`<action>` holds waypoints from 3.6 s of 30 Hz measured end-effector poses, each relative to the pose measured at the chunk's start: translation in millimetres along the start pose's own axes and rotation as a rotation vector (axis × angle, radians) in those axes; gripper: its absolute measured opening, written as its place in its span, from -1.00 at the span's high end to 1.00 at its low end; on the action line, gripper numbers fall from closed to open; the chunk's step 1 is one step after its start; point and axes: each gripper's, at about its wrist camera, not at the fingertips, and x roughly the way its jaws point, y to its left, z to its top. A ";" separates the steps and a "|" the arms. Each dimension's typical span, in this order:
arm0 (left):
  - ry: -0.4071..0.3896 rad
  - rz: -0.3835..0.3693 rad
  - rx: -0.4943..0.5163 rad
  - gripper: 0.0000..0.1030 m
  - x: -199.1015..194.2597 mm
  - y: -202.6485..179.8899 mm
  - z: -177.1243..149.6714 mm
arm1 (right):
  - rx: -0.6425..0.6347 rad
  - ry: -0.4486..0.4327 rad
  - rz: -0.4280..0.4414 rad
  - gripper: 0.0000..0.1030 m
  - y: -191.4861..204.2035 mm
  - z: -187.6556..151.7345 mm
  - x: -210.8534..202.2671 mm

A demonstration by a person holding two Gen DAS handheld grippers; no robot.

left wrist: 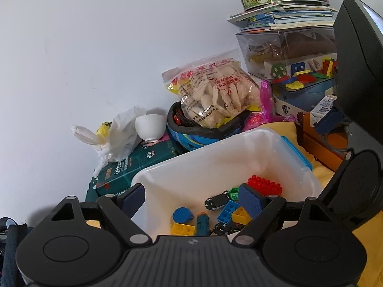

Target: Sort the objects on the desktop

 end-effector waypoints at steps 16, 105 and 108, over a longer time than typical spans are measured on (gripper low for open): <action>-0.027 -0.023 -0.036 -0.70 -0.4 4.1 2.5 | 0.003 -0.004 -0.005 -0.99 2.9 -0.6 -3.2; 0.011 0.032 -0.153 -0.70 -9.8 29.0 0.7 | 0.060 -0.062 -0.021 -0.99 15.9 -2.2 -23.7; 0.015 0.027 -0.152 -0.70 -9.0 27.8 0.4 | 0.061 -0.061 -0.022 -0.99 15.2 -2.6 -24.5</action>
